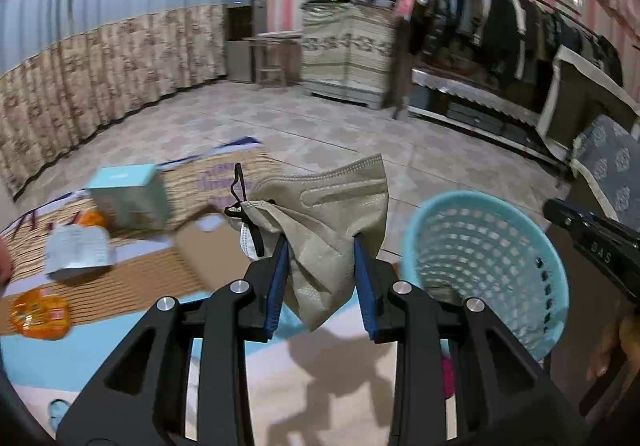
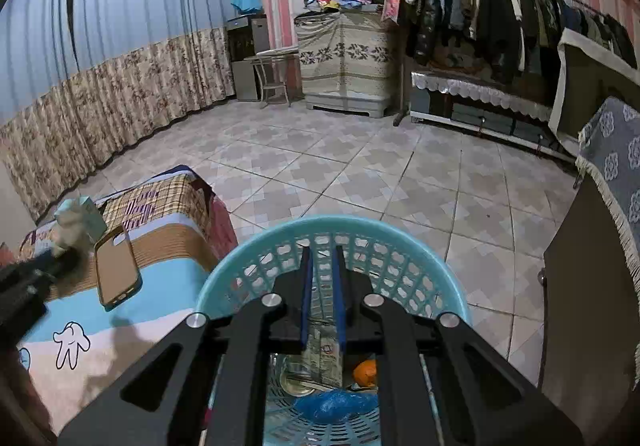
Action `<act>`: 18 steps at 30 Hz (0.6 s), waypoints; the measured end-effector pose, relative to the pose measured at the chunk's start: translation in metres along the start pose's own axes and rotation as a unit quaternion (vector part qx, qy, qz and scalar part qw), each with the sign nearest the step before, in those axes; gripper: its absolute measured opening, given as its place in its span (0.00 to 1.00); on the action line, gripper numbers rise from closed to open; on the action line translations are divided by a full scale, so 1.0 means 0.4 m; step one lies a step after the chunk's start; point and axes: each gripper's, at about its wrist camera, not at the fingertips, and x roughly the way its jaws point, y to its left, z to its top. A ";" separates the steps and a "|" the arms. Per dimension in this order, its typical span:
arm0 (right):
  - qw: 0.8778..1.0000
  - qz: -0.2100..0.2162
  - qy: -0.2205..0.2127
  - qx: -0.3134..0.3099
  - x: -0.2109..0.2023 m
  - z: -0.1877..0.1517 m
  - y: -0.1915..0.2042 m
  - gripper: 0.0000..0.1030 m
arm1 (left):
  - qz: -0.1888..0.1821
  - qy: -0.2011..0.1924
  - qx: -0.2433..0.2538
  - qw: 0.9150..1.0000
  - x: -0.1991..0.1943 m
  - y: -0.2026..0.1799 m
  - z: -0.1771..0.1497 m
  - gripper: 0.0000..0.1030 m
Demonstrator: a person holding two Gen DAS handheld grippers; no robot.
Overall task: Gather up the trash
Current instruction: 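Carry the face mask and blue bag over the blue basket, then open both tools to drop the mask and blue bag into the basket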
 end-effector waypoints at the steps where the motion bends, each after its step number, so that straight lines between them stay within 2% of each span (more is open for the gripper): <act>1: 1.000 -0.001 0.001 0.005 0.002 -0.003 -0.012 0.10 | -0.004 0.003 0.004 1.000 0.007 -0.016 -0.004 0.29; 13: 0.999 -0.028 0.002 0.038 0.012 -0.011 -0.082 0.10 | -0.050 0.030 0.052 0.997 0.100 -0.195 -0.023 0.29; 18: 0.998 -0.026 0.000 0.053 0.006 -0.013 -0.097 0.10 | -0.061 0.036 0.067 0.995 0.124 -0.235 -0.022 0.36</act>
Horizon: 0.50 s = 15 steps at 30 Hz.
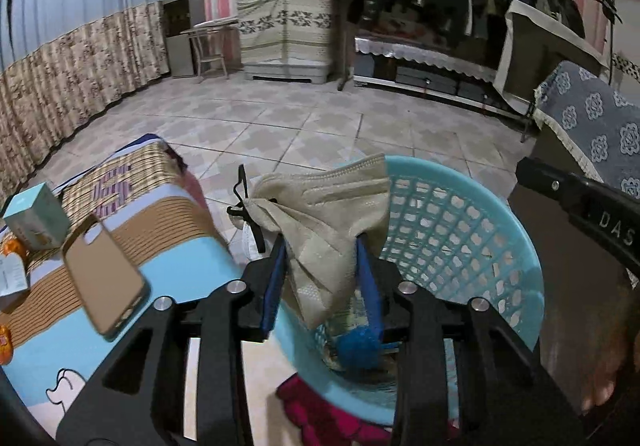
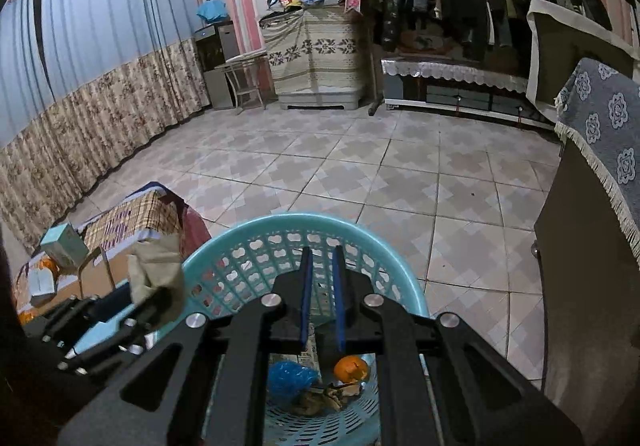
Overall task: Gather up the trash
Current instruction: 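Open both tools to drop the mask and blue bag into the basket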
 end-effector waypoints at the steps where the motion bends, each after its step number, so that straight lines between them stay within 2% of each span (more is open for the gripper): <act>1: 1.000 0.001 0.000 0.002 0.000 0.000 -0.002 0.10 | 0.001 -0.002 0.004 1.000 0.002 -0.005 0.002 0.39; 3: 1.000 0.000 0.001 0.004 0.001 -0.001 -0.003 0.10 | 0.008 -0.006 0.009 1.000 0.002 -0.009 0.009 0.53; 4: 1.000 -0.002 0.000 0.004 0.001 0.001 -0.004 0.10 | 0.010 -0.008 0.009 1.000 0.000 -0.010 0.011 0.57; 6: 1.000 -0.003 -0.001 0.006 0.003 0.003 -0.008 0.10 | 0.018 -0.013 0.004 1.000 -0.007 -0.003 0.018 0.74; 10: 1.000 -0.009 0.001 0.008 0.006 0.002 -0.009 0.11 | 0.033 -0.024 -0.010 0.999 -0.030 0.033 0.023 0.85; 12: 1.000 -0.014 0.003 0.009 0.009 0.001 -0.004 0.26 | 0.040 -0.028 -0.014 0.999 -0.040 0.048 0.025 0.90; 13: 1.000 -0.017 0.001 0.010 0.008 0.001 -0.004 0.53 | 0.044 -0.031 -0.017 0.998 -0.049 0.061 0.024 0.91; 14: 1.000 -0.022 -0.006 0.009 0.004 0.001 -0.001 0.70 | 0.048 -0.033 -0.020 0.998 -0.056 0.072 0.023 0.92; 15: 1.000 -0.025 -0.008 0.006 0.002 0.002 0.004 0.70 | 0.053 -0.034 -0.025 0.998 -0.064 0.085 0.021 0.93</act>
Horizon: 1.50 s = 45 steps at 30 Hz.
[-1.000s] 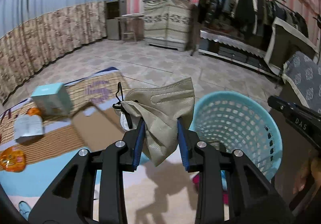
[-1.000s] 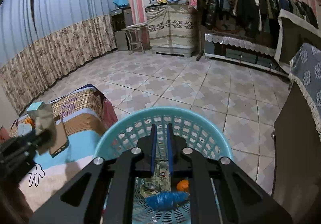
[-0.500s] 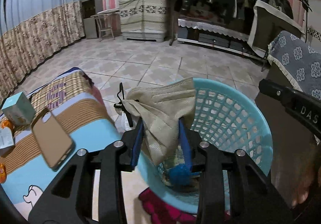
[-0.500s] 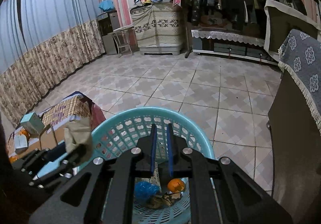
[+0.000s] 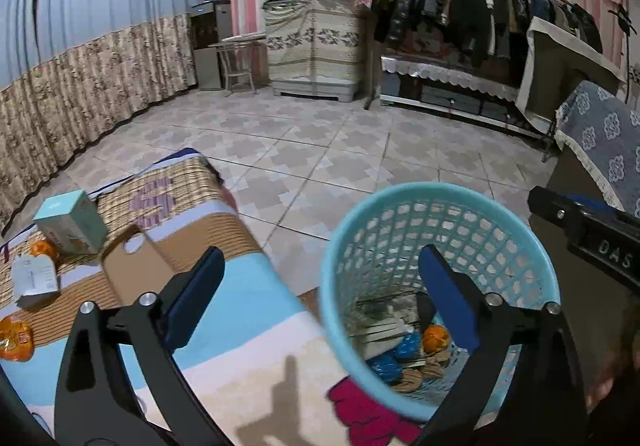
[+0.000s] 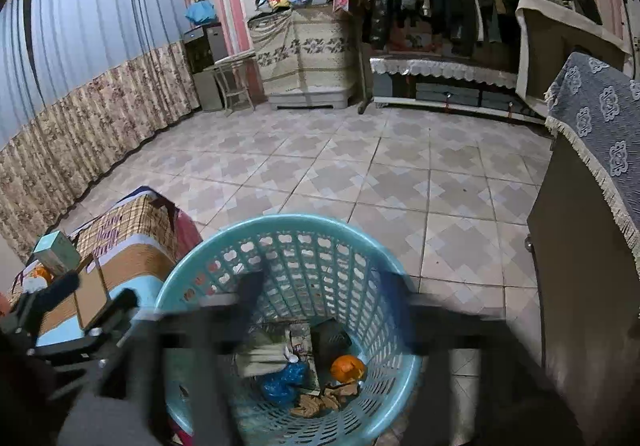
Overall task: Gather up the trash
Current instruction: 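Move both tools back over the bed toward the snack bag and receipt, then grasp the orange snack bag with the left tool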
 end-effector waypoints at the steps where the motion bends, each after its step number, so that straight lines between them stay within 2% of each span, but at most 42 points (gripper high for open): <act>1: 1.000 0.001 0.001 -0.001 -0.001 0.000 0.002 0.70 | 0.004 -0.001 -0.004 1.000 -0.006 0.012 -0.002 0.94; 3: 1.000 0.006 0.000 0.001 -0.002 0.001 0.007 0.73 | 0.012 -0.003 -0.010 1.000 -0.018 0.039 -0.006 0.94; 5: 1.000 0.005 -0.002 -0.002 -0.002 0.000 0.022 0.84 | 0.028 -0.006 -0.013 1.000 -0.036 0.073 -0.014 0.94; 8: 1.000 0.008 -0.004 -0.015 -0.002 0.000 0.050 0.92 | 0.056 -0.012 -0.021 0.998 -0.069 0.123 -0.029 0.95; 11: 1.000 0.014 -0.002 -0.020 0.000 0.000 0.080 0.94 | 0.071 -0.017 -0.040 0.997 -0.106 0.185 -0.045 0.95; 15: 0.999 0.047 -0.008 -0.018 -0.010 0.001 0.139 0.94 | 0.097 -0.031 -0.048 0.994 -0.163 0.260 -0.073 0.95; 19: 0.999 0.045 -0.030 0.004 -0.031 0.005 0.192 0.96 | 0.131 -0.053 -0.050 0.989 -0.226 0.334 -0.103 0.95; 22: 0.994 0.091 -0.056 -0.004 -0.045 -0.006 0.235 0.96 | 0.163 -0.076 -0.054 0.982 -0.266 0.386 -0.130 0.95; 26: 0.991 0.118 -0.051 -0.046 -0.035 -0.026 0.309 0.96 | 0.171 -0.051 -0.089 0.980 -0.286 0.481 -0.157 0.95; 30: 0.982 0.131 -0.092 -0.095 -0.059 -0.057 0.388 0.96 | 0.205 -0.028 -0.139 0.968 -0.279 0.591 -0.197 0.95; 31: 0.981 0.138 -0.087 -0.105 -0.060 -0.062 0.406 0.96 | 0.211 -0.022 -0.153 0.965 -0.273 0.625 -0.213 0.95; 33: 0.982 0.136 -0.027 -0.125 -0.037 -0.069 0.453 0.96 | 0.223 -0.001 -0.167 0.960 -0.255 0.677 -0.239 0.95; 35: 0.980 0.152 0.000 -0.131 -0.019 -0.079 0.481 0.96 | 0.237 0.018 -0.175 0.955 -0.239 0.725 -0.268 0.95; 36: 0.977 0.164 0.000 -0.134 -0.016 -0.091 0.499 0.96 | 0.239 0.020 -0.179 0.954 -0.236 0.748 -0.281 0.95; 42: 0.973 0.164 -0.008 -0.160 -0.008 -0.144 0.568 0.96 | 0.270 0.037 -0.209 0.939 -0.232 0.851 -0.338 0.95; 45: 0.971 0.171 0.007 -0.164 0.009 -0.170 0.601 0.96 | 0.279 0.046 -0.216 0.935 -0.227 0.895 -0.345 0.95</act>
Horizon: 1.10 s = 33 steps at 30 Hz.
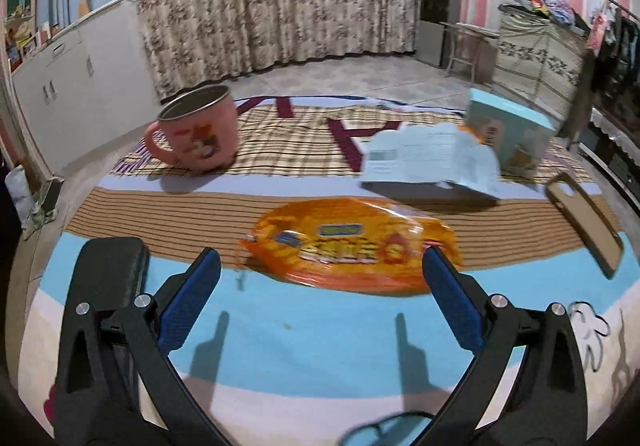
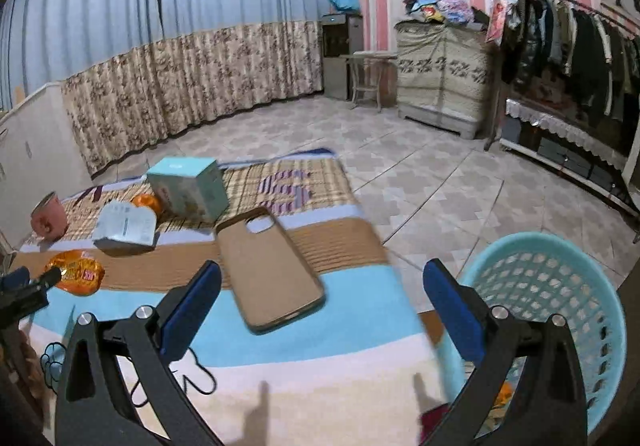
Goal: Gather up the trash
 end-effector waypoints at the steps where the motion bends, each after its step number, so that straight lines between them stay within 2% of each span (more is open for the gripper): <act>1: 1.000 0.005 0.003 0.002 0.012 -0.007 0.009 0.96 | 0.002 0.004 -0.005 1.000 0.013 0.013 0.008 0.95; 4: 1.000 0.006 0.026 -0.010 0.044 -0.009 0.038 0.96 | -0.005 0.018 -0.021 1.000 0.053 0.045 0.026 0.94; 7: 0.999 0.017 0.021 -0.028 0.052 -0.024 0.065 0.96 | -0.010 0.037 -0.035 0.999 0.090 0.065 0.037 0.91; 9: 0.999 0.014 0.035 -0.034 0.075 -0.033 0.077 0.96 | -0.030 0.056 -0.039 0.997 0.112 0.066 0.040 0.75; 10: 0.998 0.017 0.047 -0.037 0.089 -0.036 0.084 0.96 | -0.044 0.069 -0.034 0.996 0.127 0.061 0.039 0.70; 13: 0.997 0.020 0.053 -0.049 0.099 -0.046 0.100 0.96 | -0.053 0.078 -0.024 0.995 0.137 0.049 0.035 0.51; 15: 0.997 0.018 0.051 -0.061 0.095 -0.050 0.112 0.96 | -0.059 0.077 -0.023 0.995 0.139 0.048 0.034 0.28; 18: 0.997 0.018 0.048 -0.064 0.086 -0.052 0.119 0.96 | -0.075 0.069 -0.031 0.994 0.129 0.057 0.030 0.16; 25: 0.995 0.038 0.055 -0.076 0.088 -0.031 0.187 0.96 | -0.043 0.028 0.009 0.999 0.060 0.082 0.043 0.14; 28: 0.992 0.051 0.059 -0.096 0.108 -0.003 0.259 0.96 | -0.040 0.007 -0.009 0.999 0.024 0.143 0.056 0.14; 33: 0.982 0.084 0.056 -0.161 0.152 0.036 0.413 0.96 | -0.047 -0.001 -0.059 0.997 0.007 0.228 0.060 0.14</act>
